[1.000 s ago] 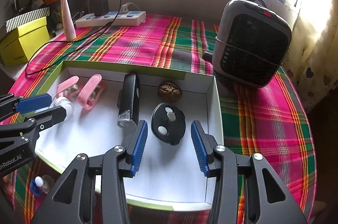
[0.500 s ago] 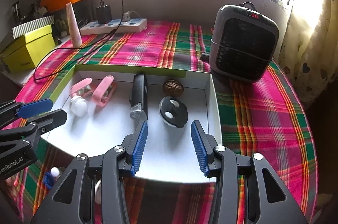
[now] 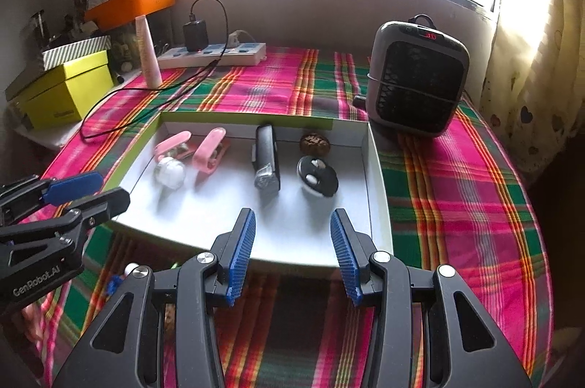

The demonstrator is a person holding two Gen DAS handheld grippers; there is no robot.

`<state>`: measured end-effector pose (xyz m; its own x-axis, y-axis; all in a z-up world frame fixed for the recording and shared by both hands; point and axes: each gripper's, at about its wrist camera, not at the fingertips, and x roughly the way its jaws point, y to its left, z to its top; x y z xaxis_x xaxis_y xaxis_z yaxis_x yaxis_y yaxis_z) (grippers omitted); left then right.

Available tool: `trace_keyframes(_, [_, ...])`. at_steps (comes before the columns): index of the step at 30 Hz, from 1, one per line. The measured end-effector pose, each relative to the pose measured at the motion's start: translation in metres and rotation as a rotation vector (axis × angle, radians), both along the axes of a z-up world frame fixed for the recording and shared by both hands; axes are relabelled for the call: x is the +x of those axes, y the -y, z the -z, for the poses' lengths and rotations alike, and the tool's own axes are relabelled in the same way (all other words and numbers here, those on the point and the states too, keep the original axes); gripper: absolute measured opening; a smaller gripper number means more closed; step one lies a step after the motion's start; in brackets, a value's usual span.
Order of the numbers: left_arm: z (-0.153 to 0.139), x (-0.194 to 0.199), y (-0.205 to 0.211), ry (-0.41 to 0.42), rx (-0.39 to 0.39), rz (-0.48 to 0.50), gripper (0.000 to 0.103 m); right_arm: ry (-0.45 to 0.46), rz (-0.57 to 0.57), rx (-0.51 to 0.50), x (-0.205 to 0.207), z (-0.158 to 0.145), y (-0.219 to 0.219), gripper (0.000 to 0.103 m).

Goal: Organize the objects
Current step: 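Withdraw both open grippers from the box toward the blue cord and walnut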

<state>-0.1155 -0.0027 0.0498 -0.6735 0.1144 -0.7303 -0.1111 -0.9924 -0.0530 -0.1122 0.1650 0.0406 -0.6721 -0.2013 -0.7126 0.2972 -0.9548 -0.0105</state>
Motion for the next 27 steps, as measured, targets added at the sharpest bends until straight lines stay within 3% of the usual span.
trace_keyframes(13, [-0.005, 0.028, 0.001, -0.028, 0.009, 0.010, 0.041, -0.010, -0.008, -0.018, 0.025, -0.001, -0.004, 0.044])
trace_keyframes(27, [0.016, 0.051, 0.013, 0.024, 0.061, 0.017, 0.043, 0.016, -0.027, -0.039, 0.051, 0.013, -0.007, 0.044])
